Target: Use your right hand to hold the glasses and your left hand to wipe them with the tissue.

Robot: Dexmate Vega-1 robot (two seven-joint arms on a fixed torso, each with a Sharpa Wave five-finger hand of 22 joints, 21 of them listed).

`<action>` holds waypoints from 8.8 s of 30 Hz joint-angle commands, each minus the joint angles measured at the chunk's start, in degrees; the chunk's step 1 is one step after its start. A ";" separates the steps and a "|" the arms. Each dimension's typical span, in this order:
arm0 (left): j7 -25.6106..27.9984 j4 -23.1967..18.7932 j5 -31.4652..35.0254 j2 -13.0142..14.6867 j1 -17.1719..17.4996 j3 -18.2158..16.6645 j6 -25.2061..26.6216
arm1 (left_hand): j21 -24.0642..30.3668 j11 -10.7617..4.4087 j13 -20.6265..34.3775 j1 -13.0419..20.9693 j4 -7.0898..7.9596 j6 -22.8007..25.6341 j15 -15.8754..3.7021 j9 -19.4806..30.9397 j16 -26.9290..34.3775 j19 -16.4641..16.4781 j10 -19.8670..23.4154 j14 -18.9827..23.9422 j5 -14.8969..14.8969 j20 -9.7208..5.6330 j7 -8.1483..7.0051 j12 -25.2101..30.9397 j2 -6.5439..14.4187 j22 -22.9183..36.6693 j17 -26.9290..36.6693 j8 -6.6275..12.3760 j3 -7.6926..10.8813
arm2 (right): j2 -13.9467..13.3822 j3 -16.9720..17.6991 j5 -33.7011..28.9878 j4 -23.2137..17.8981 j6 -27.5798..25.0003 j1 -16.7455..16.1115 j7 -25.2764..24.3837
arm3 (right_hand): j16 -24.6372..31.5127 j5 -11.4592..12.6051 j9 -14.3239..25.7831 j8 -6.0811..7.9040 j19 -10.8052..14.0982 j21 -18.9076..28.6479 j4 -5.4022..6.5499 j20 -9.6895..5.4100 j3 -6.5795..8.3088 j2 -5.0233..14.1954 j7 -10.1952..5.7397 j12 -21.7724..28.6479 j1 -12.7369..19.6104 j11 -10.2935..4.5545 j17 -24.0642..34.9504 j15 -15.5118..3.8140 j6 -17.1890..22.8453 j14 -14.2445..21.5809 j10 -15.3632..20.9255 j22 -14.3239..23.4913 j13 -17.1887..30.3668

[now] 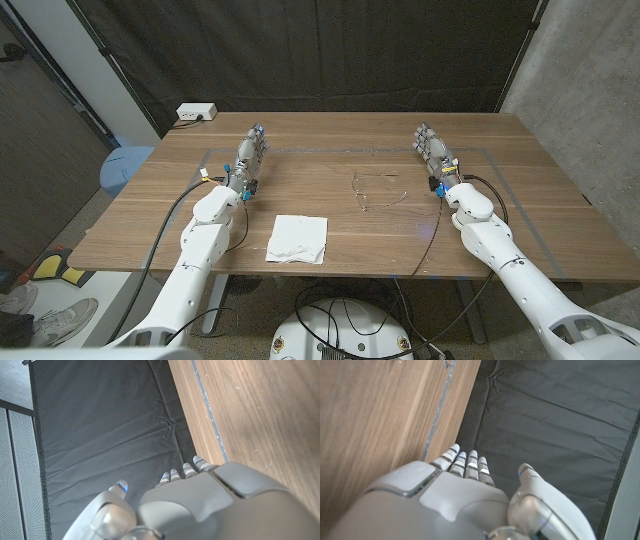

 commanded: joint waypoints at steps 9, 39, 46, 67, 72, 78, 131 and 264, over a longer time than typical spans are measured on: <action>-1.60 -1.04 2.37 -1.92 0.43 -1.53 1.18 | 0.71 0.22 0.18 0.39 -0.44 -14.73 -1.55 0.15 0.45 -4.37 -12.05 -12.71 0.44 -3.55 -0.27 0.94 5.82 0.08 0.08 0.71 0.28 | -7.23 -4.57 -16.75 -10.47 -3.09 -3.80 -11.54 | 0.93 -1.10 0.27 1.64 3.59 1.15 -4.76 1.78 0.51 -1.41 -0.64 1.72 4.48 0.89 0.36 1.45 5.83 6.57 6.49 0.30 0.34; -5.67 0.00 2.28 -1.39 -0.55 -1.50 2.25 | 1.10 2.32 0.27 0.87 -0.75 -12.32 0.01 0.24 0.44 -2.94 -10.17 -10.91 0.47 -1.64 -0.49 1.13 5.40 -0.02 0.05 1.01 0.38 | -18.49 -13.25 -39.40 -31.85 -23.13 -9.74 -22.96 | 1.16 -1.52 0.39 2.68 7.77 2.71 -7.74 2.48 0.99 -0.66 -2.83 3.10 7.14 -0.06 0.51 -0.22 14.44 15.23 15.02 0.81 0.42; -6.85 0.36 1.66 -1.16 -0.38 -1.91 1.83 | 1.06 2.49 0.28 0.91 -0.76 -12.32 0.02 0.25 0.35 -2.96 -10.06 -10.89 0.48 -1.57 -0.49 1.08 5.38 -0.03 0.06 0.90 0.40 | -19.48 -16.07 -44.53 -36.41 -30.13 -10.01 -23.14 | 1.30 -1.56 0.40 2.58 8.21 2.89 -7.80 3.12 1.05 -0.47 -2.92 3.19 7.07 -0.51 0.59 -1.30 15.24 16.79 16.15 0.87 0.43; -10.03 1.73 0.32 -0.38 -0.43 -2.65 1.03 | 0.97 2.53 0.30 0.98 -0.74 -12.15 0.02 0.28 0.19 -2.95 -10.12 -10.87 0.50 -1.52 -0.32 0.85 5.40 -0.04 0.08 0.70 0.45 | -17.47 -29.09 -64.48 -42.83 -52.74 -6.56 -19.98 | 1.34 -1.45 0.59 3.21 11.12 4.09 -9.16 3.83 -0.48 -4.00 -4.80 3.71 6.71 -2.15 0.96 -4.63 21.14 22.14 21.53 1.09 0.78; -10.52 2.29 0.19 -0.26 -0.57 -2.81 0.88 | 0.95 2.56 0.31 0.99 -0.74 -12.16 0.00 0.28 0.17 -2.96 -10.08 -10.89 0.50 -1.53 -0.35 0.83 5.40 -0.04 0.08 0.66 0.46 | -16.56 -31.75 -67.76 -42.64 -56.07 -5.09 -18.00 | 1.35 -1.08 0.62 3.05 12.22 4.48 -9.34 3.60 -1.98 -6.50 -4.87 3.48 5.90 -2.38 1.12 -5.00 21.51 22.75 21.70 1.09 0.85; -10.99 2.93 0.03 -0.20 -0.78 -3.05 0.76 | 0.92 2.57 0.31 0.99 -0.73 -12.08 0.04 0.29 0.14 -2.98 -10.08 -10.90 0.50 -1.53 -0.22 0.79 5.41 -0.04 0.09 0.63 0.48 | -14.57 -34.79 -72.10 -41.21 -59.39 -3.58 -17.75 | 2.20 0.09 0.73 3.53 14.39 5.42 -10.09 2.82 -2.55 -7.97 -5.40 3.93 7.10 -3.11 1.34 -6.65 23.72 26.38 24.09 1.20 1.02; -12.28 5.19 -0.16 -0.63 -1.53 -4.21 0.07 | 0.69 2.59 0.34 0.89 -0.64 -12.06 -0.06 0.32 0.04 -3.12 -10.27 -11.13 0.52 -1.63 0.05 0.54 5.43 -0.02 0.12 0.41 0.47 | -4.87 -48.19 -97.28 -26.11 -72.86 4.86 1.35 | 18.28 5.56 3.57 11.55 18.85 10.39 -10.75 0.52 -8.12 -10.33 -10.45 9.45 20.79 -9.24 16.08 -14.12 37.47 40.47 40.12 4.11 6.68; -18.19 -16.59 17.86 22.58 6.36 5.97 0.00 | 1.78 -0.28 1.23 24.32 -18.32 7.63 2.41 0.70 3.26 3.08 9.20 8.52 -6.05 7.89 -3.27 3.93 -3.40 0.78 1.96 3.81 3.35 | -0.37 -31.65 -65.37 -26.70 -55.60 -5.67 -42.66 | 21.13 6.78 0.54 19.11 19.81 19.70 -10.84 -1.99 -3.35 -1.00 -11.28 17.79 45.25 -12.64 23.51 -15.31 58.11 52.57 56.39 6.40 14.42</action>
